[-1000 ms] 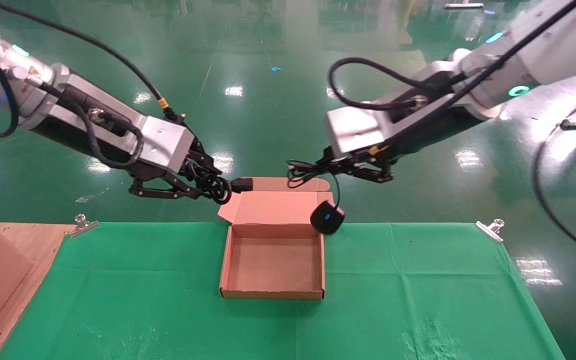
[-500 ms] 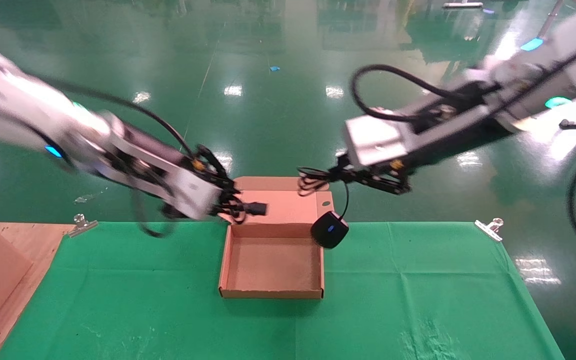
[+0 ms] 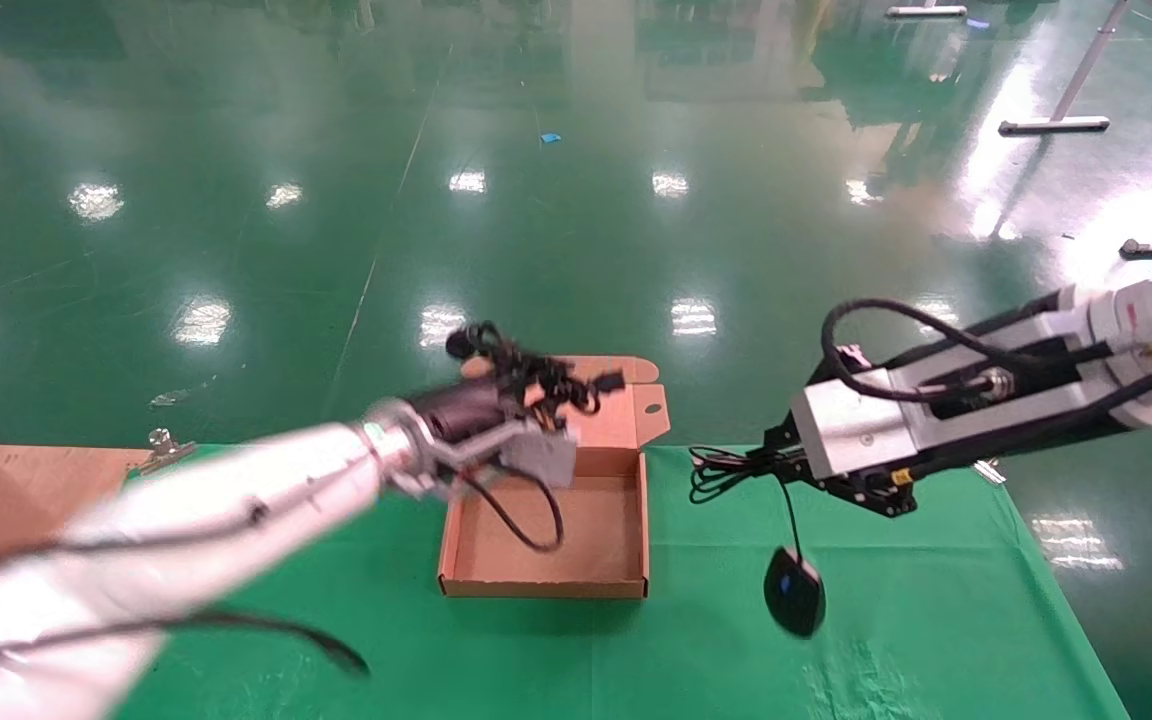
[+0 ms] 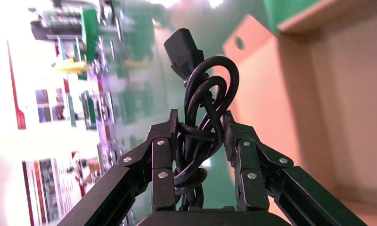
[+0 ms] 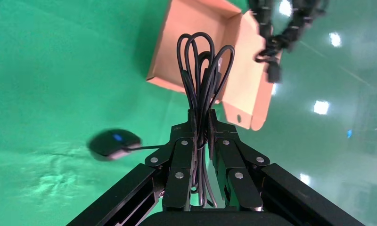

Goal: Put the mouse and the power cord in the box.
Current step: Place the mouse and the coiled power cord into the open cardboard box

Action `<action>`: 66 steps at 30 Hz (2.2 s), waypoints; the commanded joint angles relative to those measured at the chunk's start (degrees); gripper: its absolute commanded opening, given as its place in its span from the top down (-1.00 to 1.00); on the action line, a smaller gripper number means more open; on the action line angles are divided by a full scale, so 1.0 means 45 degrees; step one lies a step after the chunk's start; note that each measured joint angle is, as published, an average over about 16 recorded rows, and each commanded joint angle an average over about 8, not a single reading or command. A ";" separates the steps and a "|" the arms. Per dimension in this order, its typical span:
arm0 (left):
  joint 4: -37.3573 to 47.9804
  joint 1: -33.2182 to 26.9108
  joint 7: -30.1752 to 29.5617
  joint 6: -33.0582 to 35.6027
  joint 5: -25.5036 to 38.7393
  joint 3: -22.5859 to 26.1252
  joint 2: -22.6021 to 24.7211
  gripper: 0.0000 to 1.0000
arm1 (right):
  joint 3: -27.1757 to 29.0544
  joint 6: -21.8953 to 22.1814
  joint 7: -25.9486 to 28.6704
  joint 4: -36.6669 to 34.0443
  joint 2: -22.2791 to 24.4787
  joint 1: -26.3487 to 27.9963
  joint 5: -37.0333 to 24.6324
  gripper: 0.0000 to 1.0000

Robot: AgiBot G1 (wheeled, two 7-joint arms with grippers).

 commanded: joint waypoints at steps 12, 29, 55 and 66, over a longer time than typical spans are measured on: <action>0.2838 0.0818 0.0547 -0.0434 -0.0769 0.0933 0.1156 -0.65 | -0.0257 0.0955 -0.1504 -0.2037 -0.0264 -0.0991 -0.0179 1.00; 0.3459 0.0473 0.1387 -0.0495 -0.2796 0.2116 0.1165 -1.00 | -0.0395 0.1157 -0.2808 -0.4172 -0.1062 -0.1054 -0.0139 1.00; 0.2591 -0.0535 0.1700 0.6278 -0.8735 -0.0288 -0.4055 -1.00 | -0.0822 0.2644 -0.2441 -0.5662 -0.5279 0.0512 -0.0501 1.00; 0.2948 -0.0088 0.2334 0.7819 -0.9941 -0.1059 -0.5940 -1.00 | -0.3295 0.5431 -0.1479 -0.4673 -0.5831 -0.0700 0.0574 1.00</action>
